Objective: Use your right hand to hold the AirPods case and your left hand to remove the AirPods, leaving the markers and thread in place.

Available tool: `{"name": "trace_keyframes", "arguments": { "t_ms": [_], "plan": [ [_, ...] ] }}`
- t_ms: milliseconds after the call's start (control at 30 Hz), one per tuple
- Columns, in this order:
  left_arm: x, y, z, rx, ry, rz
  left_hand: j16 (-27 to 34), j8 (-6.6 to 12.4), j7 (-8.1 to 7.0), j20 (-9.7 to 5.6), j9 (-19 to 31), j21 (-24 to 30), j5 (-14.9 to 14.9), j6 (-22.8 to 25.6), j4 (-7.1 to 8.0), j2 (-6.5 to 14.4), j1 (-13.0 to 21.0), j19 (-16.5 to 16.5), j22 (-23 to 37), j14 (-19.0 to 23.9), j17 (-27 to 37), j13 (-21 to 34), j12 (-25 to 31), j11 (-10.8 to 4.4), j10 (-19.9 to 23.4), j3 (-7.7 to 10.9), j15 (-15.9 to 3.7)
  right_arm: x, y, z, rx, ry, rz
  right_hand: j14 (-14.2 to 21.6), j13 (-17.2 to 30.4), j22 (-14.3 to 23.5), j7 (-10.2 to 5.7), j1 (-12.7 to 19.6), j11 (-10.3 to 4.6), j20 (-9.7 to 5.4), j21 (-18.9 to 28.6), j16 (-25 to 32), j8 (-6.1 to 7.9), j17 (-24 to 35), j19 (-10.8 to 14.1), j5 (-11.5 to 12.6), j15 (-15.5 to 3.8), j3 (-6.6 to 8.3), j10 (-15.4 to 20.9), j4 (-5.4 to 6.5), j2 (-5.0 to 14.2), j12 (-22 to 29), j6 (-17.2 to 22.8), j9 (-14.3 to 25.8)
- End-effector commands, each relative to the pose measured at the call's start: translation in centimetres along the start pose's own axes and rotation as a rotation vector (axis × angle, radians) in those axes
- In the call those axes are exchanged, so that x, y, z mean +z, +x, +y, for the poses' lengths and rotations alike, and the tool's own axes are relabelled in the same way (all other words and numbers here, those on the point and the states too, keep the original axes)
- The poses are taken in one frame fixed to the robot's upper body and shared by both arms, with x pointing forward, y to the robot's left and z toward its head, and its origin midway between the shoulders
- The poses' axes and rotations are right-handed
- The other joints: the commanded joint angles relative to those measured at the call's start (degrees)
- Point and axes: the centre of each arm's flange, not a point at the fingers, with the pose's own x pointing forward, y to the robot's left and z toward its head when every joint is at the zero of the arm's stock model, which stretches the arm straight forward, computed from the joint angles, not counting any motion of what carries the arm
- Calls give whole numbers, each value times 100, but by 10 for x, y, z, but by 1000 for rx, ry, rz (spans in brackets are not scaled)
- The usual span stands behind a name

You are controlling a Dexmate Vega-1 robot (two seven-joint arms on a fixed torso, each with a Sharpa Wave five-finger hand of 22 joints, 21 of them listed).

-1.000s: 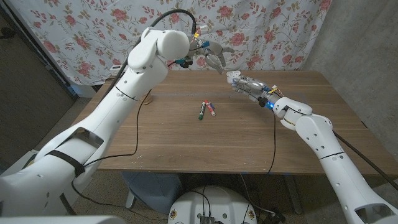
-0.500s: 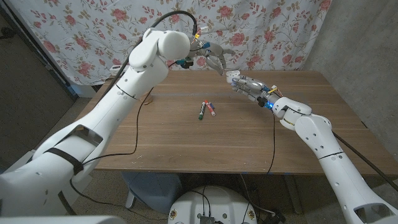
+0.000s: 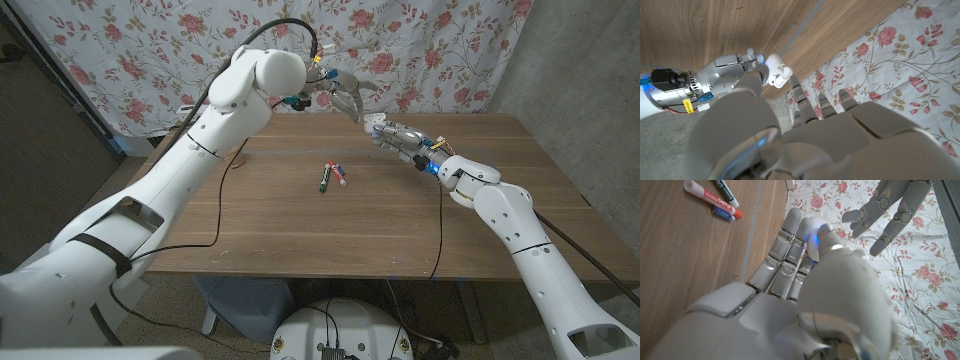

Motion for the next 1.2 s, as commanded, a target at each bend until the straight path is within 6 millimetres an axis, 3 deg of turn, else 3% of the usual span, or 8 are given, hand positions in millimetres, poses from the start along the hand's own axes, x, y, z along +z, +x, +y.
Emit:
{"name": "trace_keyframes", "arguments": {
  "t_ms": [33,1200],
  "plan": [
    [1,4,-2,-15,10,-3,13,41,-21,-4,5,30,-17,38,46,-39,34,28,23,60,4,32,-7,0,19,3,25,0,0,2,6,-2,0,69,485,2,-8,32,-141,-450,46,-26,-10,32,-35,35,-616,-20,162,7,49,339,-4,13],
    [8,8,-10,-17,32,4,-12,61,-14,5,5,25,-65,179,70,-23,8,34,27,66,3,64,-67,45,-36,-17,31,-1,-1,5,27,-2,-3,83,489,-1,-8,32,-143,-445,133,-50,-12,52,-72,37,-614,-20,169,8,48,321,-1,17]
  ]
}}
